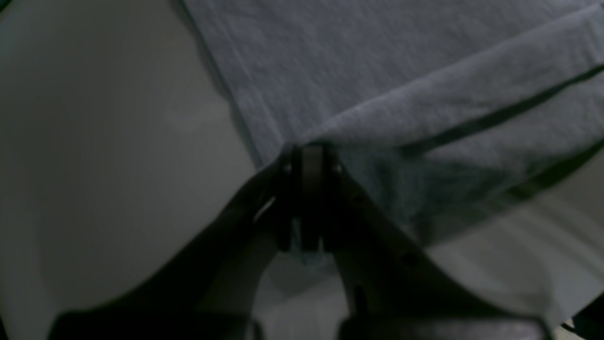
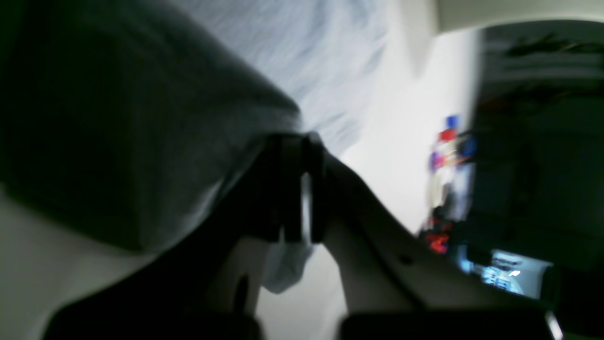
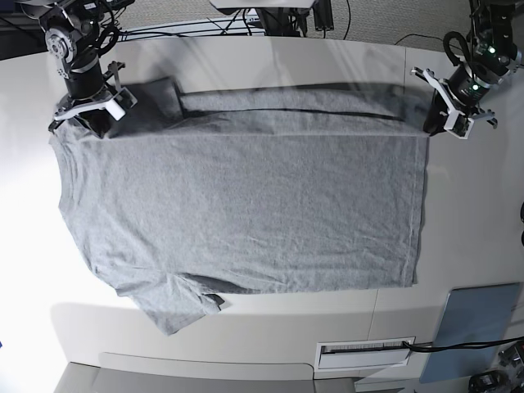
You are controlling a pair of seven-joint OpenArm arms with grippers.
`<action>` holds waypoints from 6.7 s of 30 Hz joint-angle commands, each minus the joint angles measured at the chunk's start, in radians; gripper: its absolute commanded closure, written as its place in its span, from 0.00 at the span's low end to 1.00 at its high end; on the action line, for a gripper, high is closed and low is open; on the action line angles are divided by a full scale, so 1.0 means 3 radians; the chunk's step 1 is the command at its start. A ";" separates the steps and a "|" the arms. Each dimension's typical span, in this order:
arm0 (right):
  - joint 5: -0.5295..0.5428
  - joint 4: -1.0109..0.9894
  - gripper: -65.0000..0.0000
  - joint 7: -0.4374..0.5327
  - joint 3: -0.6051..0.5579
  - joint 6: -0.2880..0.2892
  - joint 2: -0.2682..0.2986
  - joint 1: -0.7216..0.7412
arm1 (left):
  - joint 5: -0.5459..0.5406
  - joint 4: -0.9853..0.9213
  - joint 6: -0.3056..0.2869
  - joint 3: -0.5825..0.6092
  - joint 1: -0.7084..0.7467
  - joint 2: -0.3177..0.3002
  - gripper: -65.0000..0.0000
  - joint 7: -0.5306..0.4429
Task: Fold the T-shirt properly
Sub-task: 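Lift the side edge with both grippers and fold it over the body, then drag the folded shirt along the table with both grippers, then move left gripper along the hem to the opposite hem corner and grasp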
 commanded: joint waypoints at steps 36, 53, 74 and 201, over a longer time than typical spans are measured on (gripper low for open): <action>0.0275 -0.0821 1.00 0.0229 -0.0514 0.0103 0.0050 0.1256 | 0.0318 -0.0282 0.0383 0.0389 -0.0773 0.0179 1.00 0.0277; 0.0289 -0.0676 0.64 -0.0220 -0.0514 -0.0033 0.0048 0.1247 | 0.0314 -0.0278 0.0383 0.0389 -0.0753 0.0179 0.53 0.0467; 0.1347 -0.0683 1.00 0.0019 0.0296 -0.0226 -0.0285 0.0660 | -0.0462 -0.0370 0.0633 0.0390 -0.0476 0.0412 0.99 0.0437; 0.1038 0.0188 0.63 -0.0445 0.0746 -0.0015 -0.0671 0.0406 | 0.0343 -0.4037 0.0819 0.0804 -0.3891 0.0192 0.89 0.0726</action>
